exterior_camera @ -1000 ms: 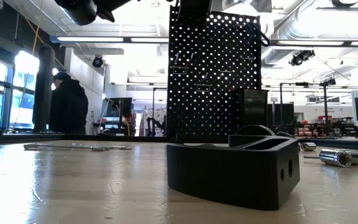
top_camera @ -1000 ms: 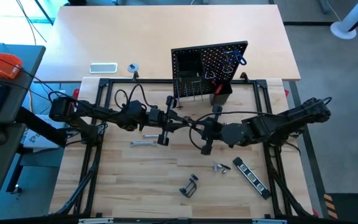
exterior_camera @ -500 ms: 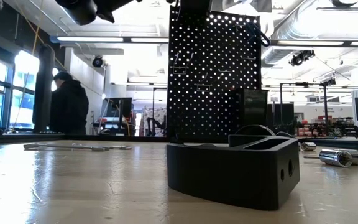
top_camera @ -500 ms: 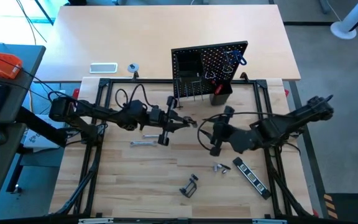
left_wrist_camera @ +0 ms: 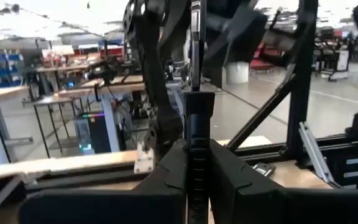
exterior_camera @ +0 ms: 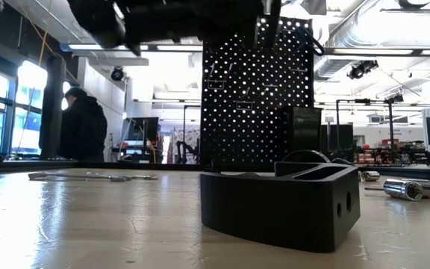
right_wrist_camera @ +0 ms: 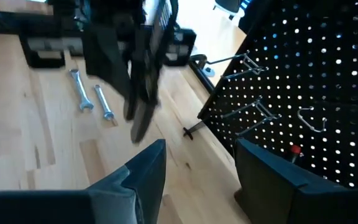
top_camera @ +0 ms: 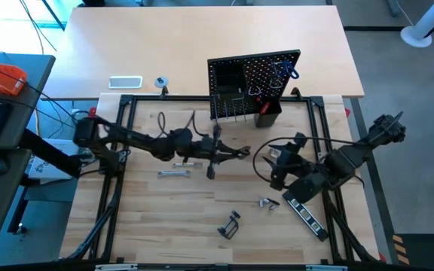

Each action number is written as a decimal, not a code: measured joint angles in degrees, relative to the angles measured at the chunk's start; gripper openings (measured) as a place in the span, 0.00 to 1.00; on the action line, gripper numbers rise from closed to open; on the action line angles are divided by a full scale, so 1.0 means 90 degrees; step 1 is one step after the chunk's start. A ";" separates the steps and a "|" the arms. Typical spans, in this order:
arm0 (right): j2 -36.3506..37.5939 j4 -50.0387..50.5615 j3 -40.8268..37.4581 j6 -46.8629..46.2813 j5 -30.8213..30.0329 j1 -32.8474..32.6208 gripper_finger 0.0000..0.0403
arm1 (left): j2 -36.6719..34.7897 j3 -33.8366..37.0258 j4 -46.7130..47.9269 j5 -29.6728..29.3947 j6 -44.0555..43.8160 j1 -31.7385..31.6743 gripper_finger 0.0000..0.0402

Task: Hang tools onto peg board
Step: Hang the black crimping pliers on the peg board, then hang the black clamp on the peg board

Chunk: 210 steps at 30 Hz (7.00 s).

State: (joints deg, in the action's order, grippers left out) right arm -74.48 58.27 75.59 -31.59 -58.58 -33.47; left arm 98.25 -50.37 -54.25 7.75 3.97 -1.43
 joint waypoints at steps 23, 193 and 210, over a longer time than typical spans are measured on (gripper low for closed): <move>-0.0004 0.1124 -0.0347 -0.1621 -0.0465 -0.0753 0.46 | 0.1832 0.0555 -0.2755 -0.0467 -0.1046 -0.0879 0.06; -0.2790 0.0869 -0.0604 -0.3615 0.2635 -0.1992 0.46 | -0.0078 0.2854 -0.0950 -0.0829 -0.1721 0.1525 0.50; -0.2793 -0.1299 -0.1921 -0.5491 0.2833 -0.2957 0.46 | -0.0072 0.2851 -0.0455 -0.1909 -0.1705 0.2305 0.50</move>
State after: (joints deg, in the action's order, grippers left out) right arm -99.61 46.58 58.30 -81.01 -33.09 -60.08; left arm 97.60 -24.71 -58.35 -9.43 -11.38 19.31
